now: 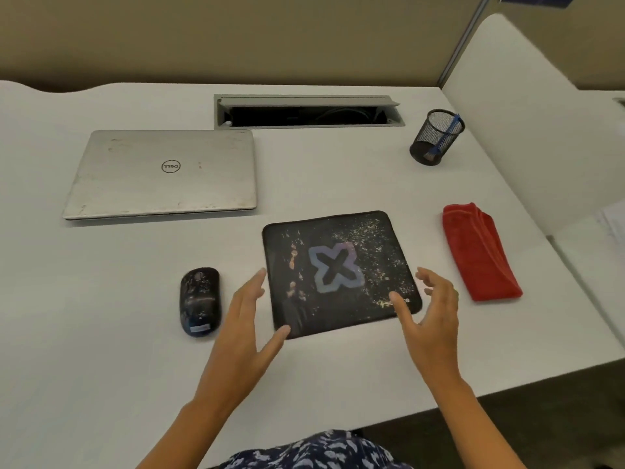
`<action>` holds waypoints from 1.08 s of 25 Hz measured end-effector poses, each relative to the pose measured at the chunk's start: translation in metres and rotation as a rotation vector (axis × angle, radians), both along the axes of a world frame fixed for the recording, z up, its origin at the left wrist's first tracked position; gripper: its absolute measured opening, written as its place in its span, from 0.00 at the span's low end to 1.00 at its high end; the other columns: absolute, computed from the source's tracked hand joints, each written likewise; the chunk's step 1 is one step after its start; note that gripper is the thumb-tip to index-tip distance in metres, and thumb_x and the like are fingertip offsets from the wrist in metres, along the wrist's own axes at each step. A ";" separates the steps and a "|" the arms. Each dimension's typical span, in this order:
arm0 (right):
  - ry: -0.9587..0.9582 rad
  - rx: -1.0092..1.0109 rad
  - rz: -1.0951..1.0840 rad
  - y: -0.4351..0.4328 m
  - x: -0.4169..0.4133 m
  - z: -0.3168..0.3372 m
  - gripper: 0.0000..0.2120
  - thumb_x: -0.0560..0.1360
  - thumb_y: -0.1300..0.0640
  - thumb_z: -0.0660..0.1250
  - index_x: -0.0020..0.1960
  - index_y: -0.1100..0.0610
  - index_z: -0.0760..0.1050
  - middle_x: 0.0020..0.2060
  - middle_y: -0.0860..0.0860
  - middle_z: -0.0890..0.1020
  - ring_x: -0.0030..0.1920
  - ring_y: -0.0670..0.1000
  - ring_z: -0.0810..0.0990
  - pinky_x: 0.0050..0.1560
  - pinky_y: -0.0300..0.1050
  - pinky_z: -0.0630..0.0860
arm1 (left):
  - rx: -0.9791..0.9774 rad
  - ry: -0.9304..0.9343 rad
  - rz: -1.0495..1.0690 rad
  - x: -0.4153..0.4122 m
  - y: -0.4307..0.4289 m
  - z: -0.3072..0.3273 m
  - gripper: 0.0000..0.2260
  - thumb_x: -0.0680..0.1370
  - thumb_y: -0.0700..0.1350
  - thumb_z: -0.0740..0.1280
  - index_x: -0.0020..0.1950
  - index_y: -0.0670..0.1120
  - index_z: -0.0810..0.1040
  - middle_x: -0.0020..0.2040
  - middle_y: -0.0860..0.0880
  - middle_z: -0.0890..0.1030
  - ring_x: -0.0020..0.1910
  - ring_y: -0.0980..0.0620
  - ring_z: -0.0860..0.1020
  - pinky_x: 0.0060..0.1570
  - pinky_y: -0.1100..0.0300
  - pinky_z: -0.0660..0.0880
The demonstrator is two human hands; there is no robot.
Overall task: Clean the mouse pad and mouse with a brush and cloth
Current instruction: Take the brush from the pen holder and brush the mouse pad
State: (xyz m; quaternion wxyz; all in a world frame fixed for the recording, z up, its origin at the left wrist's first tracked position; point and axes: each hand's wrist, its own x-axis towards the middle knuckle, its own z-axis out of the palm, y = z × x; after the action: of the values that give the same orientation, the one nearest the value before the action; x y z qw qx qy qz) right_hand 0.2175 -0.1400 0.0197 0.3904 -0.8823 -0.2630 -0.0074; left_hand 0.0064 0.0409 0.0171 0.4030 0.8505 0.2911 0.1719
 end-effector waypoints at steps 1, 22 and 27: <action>0.030 -0.048 0.035 -0.009 0.010 -0.003 0.29 0.70 0.43 0.68 0.67 0.53 0.65 0.62 0.51 0.72 0.60 0.47 0.70 0.54 0.30 0.68 | -0.049 0.004 0.018 0.008 -0.008 -0.004 0.39 0.73 0.58 0.68 0.76 0.63 0.47 0.72 0.66 0.60 0.67 0.73 0.62 0.62 0.78 0.59; 0.327 -0.041 0.479 -0.048 0.083 -0.031 0.50 0.68 0.43 0.73 0.77 0.44 0.43 0.72 0.35 0.63 0.73 0.37 0.57 0.71 0.39 0.58 | 0.100 0.206 0.292 0.035 -0.045 -0.034 0.44 0.70 0.61 0.71 0.78 0.56 0.50 0.77 0.66 0.46 0.71 0.75 0.46 0.76 0.46 0.44; 0.297 -0.036 0.461 -0.047 0.085 -0.036 0.48 0.67 0.42 0.73 0.77 0.47 0.47 0.69 0.25 0.59 0.72 0.33 0.57 0.69 0.36 0.59 | 0.145 0.214 0.309 0.037 -0.042 -0.037 0.43 0.68 0.61 0.69 0.78 0.53 0.54 0.77 0.66 0.45 0.71 0.75 0.46 0.76 0.50 0.43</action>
State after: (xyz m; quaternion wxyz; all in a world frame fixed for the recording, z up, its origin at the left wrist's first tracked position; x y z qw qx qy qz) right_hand 0.3028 -0.1868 -0.0160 0.4003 -0.7973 -0.3968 0.2158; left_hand 0.0437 -0.0010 -0.0204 0.2762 0.8358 0.4464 0.1609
